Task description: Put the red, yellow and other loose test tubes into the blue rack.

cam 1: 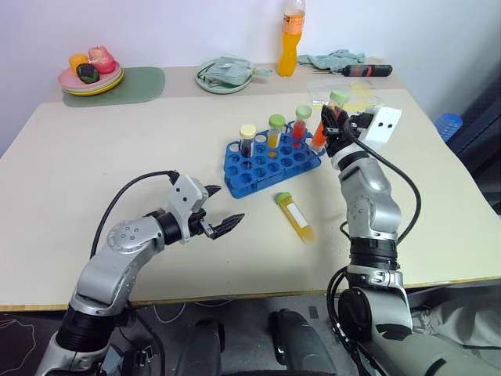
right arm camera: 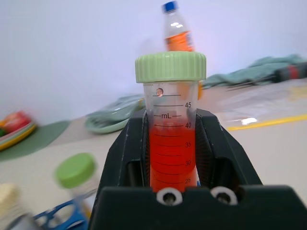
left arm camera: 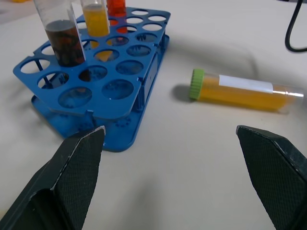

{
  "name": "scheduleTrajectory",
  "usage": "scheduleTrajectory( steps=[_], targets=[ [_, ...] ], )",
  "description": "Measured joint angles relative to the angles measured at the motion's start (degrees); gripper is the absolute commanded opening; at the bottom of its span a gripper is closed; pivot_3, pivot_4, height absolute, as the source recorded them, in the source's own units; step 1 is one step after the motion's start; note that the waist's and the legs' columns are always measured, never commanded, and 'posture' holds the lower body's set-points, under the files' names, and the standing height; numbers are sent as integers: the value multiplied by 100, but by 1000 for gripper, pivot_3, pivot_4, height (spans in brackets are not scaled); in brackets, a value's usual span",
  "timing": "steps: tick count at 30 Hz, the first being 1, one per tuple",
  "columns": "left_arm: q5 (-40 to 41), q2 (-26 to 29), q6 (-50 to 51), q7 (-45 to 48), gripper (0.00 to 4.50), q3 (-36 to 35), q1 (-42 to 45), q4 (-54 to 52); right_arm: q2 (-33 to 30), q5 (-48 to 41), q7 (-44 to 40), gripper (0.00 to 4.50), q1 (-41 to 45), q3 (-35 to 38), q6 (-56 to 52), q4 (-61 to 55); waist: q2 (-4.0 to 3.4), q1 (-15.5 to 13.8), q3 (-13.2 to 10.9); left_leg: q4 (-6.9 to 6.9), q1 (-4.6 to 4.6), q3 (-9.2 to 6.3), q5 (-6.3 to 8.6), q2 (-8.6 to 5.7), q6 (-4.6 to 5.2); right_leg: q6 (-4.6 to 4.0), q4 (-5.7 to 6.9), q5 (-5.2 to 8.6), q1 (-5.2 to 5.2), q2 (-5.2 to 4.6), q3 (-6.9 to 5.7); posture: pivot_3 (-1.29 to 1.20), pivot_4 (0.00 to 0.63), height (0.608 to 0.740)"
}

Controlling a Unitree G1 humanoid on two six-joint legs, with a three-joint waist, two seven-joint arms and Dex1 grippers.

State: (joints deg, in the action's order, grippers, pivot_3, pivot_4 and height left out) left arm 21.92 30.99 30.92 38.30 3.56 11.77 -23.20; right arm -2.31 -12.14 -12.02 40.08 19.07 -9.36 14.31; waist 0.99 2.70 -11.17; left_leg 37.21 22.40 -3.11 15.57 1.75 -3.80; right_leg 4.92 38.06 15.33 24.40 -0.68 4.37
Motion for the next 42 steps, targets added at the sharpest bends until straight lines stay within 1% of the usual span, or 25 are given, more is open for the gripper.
scheduleTrajectory(
  steps=[4, 8, 21, 30, 42],
  targets=[
    [7, 14, 11, 13, 4500, -6, -12, -57, -5, -10, 81, 775, 125, -27, 516, 655, -1, 20, -1, 0, -2, -1, 0, 1, 0, 0, 3, 0, 0, 2, 1, 0, 150, 740],
    [47, 14, 92, 6, 4500, -12, -31, -231, -10, -53, 85, 775, 291, -75, 799, 1101, -2, 40, -1, 0, -2, -1, 0, 1, 0, -1, 3, 0, 0, 2, 1, 0, 150, 740],
    [233, -37, 247, -81, 4500, -8, -44, -407, -114, -69, 126, 775, 645, -197, 1450, 2120, -2, 123, -1, -1, -2, -3, 0, 1, 0, -1, 3, 0, 0, 2, 0, 0, 150, 740],
    [241, -46, 261, -124, 4500, -7, -44, -407, -171, 14, 106, 775, 727, -365, 1922, 2554, -2, 127, -1, -1, -2, -3, 0, 1, 0, -1, 3, 0, 0, 2, 1, 0, 150, 740],
    [241, -72, 275, -141, 4500, 2, -44, -409, -223, 275, 38, 775, 713, -645, 2449, 2776, -2, 138, -1, -2, -3, -3, 0, 2, 0, -1, 3, 0, 0, 3, 2, 0, 150, 740]
  ],
)
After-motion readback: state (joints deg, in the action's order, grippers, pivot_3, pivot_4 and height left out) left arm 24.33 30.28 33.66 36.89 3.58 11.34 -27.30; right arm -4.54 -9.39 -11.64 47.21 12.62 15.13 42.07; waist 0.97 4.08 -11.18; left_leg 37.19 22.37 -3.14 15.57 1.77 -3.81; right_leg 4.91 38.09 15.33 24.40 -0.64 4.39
